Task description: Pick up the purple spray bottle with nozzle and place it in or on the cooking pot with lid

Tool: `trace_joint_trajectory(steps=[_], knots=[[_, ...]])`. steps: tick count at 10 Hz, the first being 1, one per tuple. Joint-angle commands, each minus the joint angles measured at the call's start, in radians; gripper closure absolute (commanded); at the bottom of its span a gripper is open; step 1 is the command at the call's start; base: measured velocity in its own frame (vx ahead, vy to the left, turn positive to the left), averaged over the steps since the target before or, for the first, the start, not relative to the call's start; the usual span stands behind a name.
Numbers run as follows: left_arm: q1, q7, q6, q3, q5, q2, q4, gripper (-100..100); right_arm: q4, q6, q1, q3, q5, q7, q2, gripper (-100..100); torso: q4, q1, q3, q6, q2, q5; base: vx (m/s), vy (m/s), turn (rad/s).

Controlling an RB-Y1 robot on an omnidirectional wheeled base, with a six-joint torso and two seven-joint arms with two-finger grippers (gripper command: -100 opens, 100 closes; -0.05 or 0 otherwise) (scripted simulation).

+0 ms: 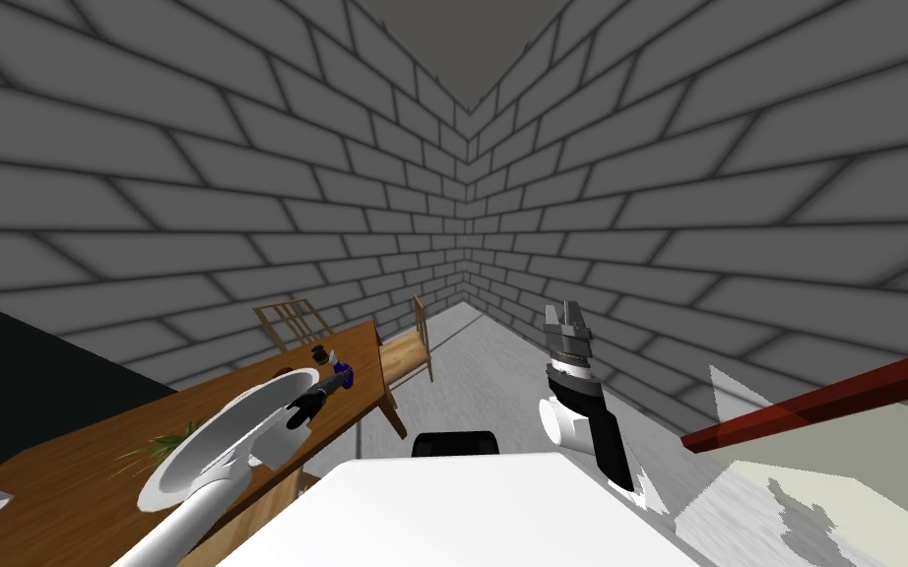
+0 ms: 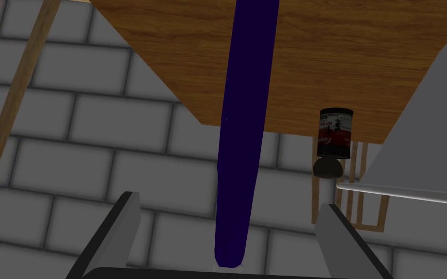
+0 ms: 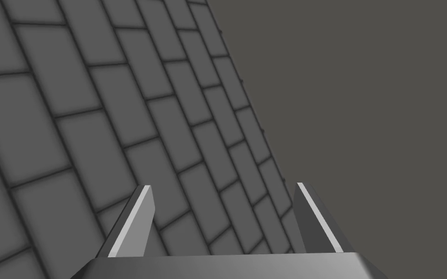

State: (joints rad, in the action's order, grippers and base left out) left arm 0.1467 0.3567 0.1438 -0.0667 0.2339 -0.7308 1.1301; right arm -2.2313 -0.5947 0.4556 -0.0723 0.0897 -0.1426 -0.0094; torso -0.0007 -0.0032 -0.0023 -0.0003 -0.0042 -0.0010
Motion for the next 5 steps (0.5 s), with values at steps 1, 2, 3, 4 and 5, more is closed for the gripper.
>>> trace_joint_trajectory(steps=[1,2,3,4,5], knots=[[-0.019,-0.004,0.032,0.010,0.000,-0.005,-0.039,-100,0.000,0.000,0.000,0.000,0.000,0.000,0.000,0,0.000,0.000,0.000,0.000,0.000,0.000,0.086,-0.055,-0.017],[-0.019,-0.004,0.032,0.010,0.000,-0.005,-0.039,-100,0.000,0.000,0.000,0.000,0.000,0.000,0.000,0,0.000,0.000,-0.001,0.000,-0.001,0.000,0.055,-0.048,-0.002],[-0.024,-0.007,0.048,0.016,-0.002,-0.010,-0.055,-100,0.000,0.000,0.000,0.000,0.000,0.000,0.000,0,0.000,0.000,0.000,0.000,0.000,0.000,0.045,-0.043,-0.011],[-0.032,-0.012,0.071,0.024,-0.005,-0.017,-0.077,-100,0.000,0.000,0.000,0.000,0.000,0.000,0.000,0,0.000,0.001,0.000,0.000,0.001,0.000,0.080,-0.063,-0.023],[-0.035,-0.014,0.081,0.028,-0.007,-0.020,-0.087,-100,0.000,0.000,0.000,0.000,0.000,0.000,0.000,0,0.000,-0.001,0.000,0.000,0.000,0.000,0.084,-0.061,-0.007]])
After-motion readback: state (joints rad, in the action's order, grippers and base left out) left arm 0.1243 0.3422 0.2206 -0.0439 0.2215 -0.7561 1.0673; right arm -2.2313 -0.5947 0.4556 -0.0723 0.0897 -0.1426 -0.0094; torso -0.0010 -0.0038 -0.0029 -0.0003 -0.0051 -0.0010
